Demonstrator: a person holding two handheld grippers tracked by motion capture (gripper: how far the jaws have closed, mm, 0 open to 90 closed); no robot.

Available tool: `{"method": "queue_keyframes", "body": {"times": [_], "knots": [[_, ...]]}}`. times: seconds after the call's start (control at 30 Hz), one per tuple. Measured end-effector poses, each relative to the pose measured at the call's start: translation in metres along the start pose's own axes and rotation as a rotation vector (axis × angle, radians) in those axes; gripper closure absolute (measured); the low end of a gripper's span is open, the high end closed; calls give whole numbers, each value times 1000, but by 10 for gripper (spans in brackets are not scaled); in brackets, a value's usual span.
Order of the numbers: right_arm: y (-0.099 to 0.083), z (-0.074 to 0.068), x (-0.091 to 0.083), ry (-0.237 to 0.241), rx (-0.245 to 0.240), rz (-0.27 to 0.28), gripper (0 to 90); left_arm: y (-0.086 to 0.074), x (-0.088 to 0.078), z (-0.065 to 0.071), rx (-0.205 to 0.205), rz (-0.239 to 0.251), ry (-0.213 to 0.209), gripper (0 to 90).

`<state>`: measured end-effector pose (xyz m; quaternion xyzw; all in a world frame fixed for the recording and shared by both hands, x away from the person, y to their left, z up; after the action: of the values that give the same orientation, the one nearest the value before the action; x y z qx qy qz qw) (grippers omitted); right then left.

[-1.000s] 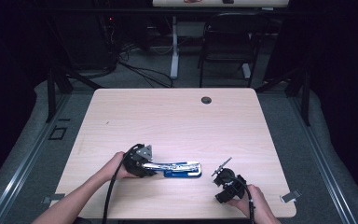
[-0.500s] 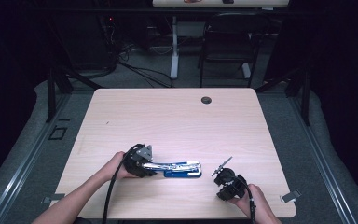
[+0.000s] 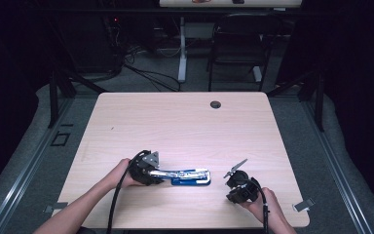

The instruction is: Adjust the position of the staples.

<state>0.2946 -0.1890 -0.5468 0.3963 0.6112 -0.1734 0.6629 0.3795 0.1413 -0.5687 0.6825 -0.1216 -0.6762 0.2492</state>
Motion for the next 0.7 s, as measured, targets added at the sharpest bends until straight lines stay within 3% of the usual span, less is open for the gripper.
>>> {"method": "queue_keyframes", "body": {"times": [0.2,0.27,0.3,0.47,0.5,0.7], "knots": [[1,3,-2,-9,-8,1,783,0,0,0,-1,0,-1,644],[2,4,0,-11,19,15,783,0,0,0,-3,-4,-2,644],[3,5,-1,-14,9,-1,783,0,1,0,-3,0,-4,644],[8,8,-1,-15,3,13,784,0,1,0,0,-2,-5,644],[9,7,1,-20,16,36,783,0,1,-1,0,-2,-6,644],[12,7,2,-24,-3,27,784,0,1,-1,1,-1,-6,644]]}}
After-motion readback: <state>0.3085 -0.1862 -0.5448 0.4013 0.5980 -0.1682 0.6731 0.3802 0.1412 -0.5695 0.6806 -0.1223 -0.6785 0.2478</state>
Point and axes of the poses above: each handheld gripper's, and its own axes: x roughly forward along the jaws, y roughly out of its top, z roughly to its right, the point moved 1 cm from there along x, roughly forward along the jaws
